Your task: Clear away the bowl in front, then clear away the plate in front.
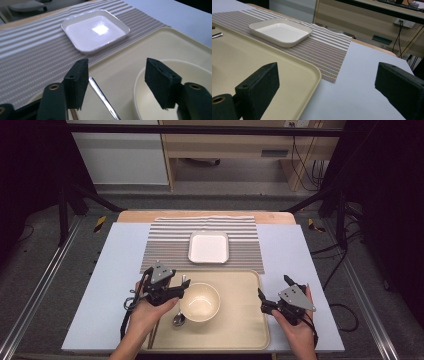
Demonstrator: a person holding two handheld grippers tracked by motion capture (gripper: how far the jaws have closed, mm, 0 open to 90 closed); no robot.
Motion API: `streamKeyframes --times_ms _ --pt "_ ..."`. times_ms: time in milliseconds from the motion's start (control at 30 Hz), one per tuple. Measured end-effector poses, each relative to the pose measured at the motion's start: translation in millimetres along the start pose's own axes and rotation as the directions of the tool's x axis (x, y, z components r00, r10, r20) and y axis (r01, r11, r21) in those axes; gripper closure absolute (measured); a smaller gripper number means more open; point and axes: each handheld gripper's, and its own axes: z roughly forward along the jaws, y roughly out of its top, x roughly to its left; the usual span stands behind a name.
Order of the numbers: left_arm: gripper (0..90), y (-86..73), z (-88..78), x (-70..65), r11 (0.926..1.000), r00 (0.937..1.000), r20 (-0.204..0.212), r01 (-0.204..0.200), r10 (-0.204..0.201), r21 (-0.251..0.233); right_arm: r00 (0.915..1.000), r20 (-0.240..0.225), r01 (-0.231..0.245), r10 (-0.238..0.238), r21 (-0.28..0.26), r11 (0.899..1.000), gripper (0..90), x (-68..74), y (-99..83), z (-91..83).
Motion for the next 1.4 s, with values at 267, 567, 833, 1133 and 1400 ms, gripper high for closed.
streamKeyframes --times_ms 267,567,833,1133,1400 --pt "15.1 42.0 27.8 12.5 0.9998 0.9996 -0.019 -0.021 0.021 -0.001 1.0 0.002 0.005 -0.005 0.003 1.0 5.9 0.3 -0.8 0.1" --pt "16.0 56.5 90.8 50.9 0.9993 0.9977 -0.068 0.005 -0.003 0.036 1.0 0.006 -0.001 0.001 0.008 1.0 5.8 -2.9 -2.4 -0.1" --pt "21.7 48.9 122.8 68.4 0.9978 0.9936 -0.097 0.06 -0.058 0.026 1.0 0.008 0.004 -0.004 0.009 1.0 5.8 -2.1 -2.4 -0.1" --pt "31.3 51.1 137.2 73.3 0.995 0.9884 -0.142 0.064 -0.052 0.078 0.9999 0.015 0.005 -0.005 0.012 1.0 5.8 -2.8 -2.8 -0.2" --pt "37.9 47.5 146.3 76.2 0.9922 0.9852 -0.159 0.08 -0.064 0.096 0.9999 0.011 0.007 -0.007 0.01 1.0 5.8 -2.3 -2.6 -0.4"
